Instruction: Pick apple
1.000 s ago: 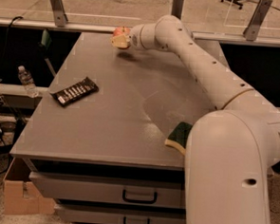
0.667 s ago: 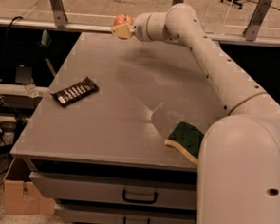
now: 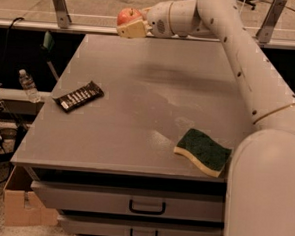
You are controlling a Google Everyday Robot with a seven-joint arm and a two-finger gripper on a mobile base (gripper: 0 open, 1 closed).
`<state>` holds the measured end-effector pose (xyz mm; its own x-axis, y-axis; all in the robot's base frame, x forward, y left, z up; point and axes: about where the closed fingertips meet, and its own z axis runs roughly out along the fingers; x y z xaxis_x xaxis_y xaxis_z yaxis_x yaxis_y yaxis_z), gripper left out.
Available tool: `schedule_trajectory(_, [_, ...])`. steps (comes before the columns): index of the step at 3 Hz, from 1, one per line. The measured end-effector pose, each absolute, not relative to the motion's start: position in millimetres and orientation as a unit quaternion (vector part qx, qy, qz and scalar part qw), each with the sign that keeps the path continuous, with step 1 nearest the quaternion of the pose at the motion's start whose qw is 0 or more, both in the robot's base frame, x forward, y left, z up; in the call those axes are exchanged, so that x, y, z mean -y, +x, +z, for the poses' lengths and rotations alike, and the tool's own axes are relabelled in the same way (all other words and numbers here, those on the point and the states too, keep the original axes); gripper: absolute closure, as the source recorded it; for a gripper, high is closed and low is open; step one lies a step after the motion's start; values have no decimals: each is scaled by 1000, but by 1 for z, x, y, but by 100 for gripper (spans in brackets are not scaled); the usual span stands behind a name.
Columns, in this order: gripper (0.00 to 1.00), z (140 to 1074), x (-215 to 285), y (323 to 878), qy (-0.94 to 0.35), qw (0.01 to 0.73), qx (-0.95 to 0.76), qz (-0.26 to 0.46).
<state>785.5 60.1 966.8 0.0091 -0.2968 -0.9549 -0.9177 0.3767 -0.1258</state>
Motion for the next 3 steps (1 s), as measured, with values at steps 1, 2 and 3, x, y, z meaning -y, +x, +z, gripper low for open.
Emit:
schedule_trajectory(1, [100,965,-50,760,-509,511,-622,304])
schedule_trajectory(2, [100,950,-13,723,-542,477,-622,303])
schedule_trajectory(3, [100,945,-7,717,-547,469,-623,305])
